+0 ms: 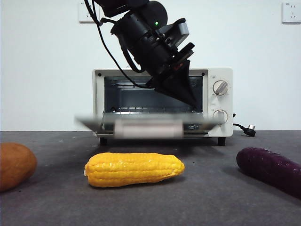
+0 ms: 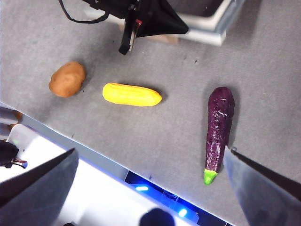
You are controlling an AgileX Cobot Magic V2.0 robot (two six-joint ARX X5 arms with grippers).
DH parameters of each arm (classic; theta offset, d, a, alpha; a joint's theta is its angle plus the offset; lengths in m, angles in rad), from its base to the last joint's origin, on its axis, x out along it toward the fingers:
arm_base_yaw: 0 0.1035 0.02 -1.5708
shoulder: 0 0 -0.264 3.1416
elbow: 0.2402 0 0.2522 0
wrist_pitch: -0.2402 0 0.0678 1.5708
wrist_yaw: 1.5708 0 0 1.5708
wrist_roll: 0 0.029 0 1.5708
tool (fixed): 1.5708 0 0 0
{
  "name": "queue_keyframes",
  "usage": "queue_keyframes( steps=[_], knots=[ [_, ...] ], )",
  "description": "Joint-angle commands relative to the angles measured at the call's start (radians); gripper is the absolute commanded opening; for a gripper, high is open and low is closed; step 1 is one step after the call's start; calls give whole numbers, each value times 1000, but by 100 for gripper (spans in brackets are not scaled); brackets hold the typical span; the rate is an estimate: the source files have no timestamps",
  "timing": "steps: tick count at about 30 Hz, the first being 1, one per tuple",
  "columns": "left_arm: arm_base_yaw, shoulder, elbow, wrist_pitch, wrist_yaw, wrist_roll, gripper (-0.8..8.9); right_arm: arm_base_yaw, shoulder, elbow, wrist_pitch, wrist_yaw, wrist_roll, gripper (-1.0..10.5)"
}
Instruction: Take the eggplant from the table,put the eggplant in the oven
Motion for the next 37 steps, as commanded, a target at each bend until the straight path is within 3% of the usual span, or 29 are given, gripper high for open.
queue_keyframes(
  steps=[1, 15, 24, 33, 37],
  knots=[
    [-14, 1, -2, 2, -2, -2, -6, 1, -1, 2, -3, 0, -8, 567],
    [17, -116, -2, 8, -10, -53, -6, 1, 2, 2, -4, 27, -8, 567],
    [164, -333, -2, -13, -10, -116, -6, 2, 23, 2, -12, 64, -7, 567],
    [350, -522, -2, -174, 2, -87, -6, 2, 45, 2, -9, 64, -12, 567],
    [430, -579, -2, -238, 69, -71, -6, 1, 45, 2, -9, 64, -15, 567]
  ],
)
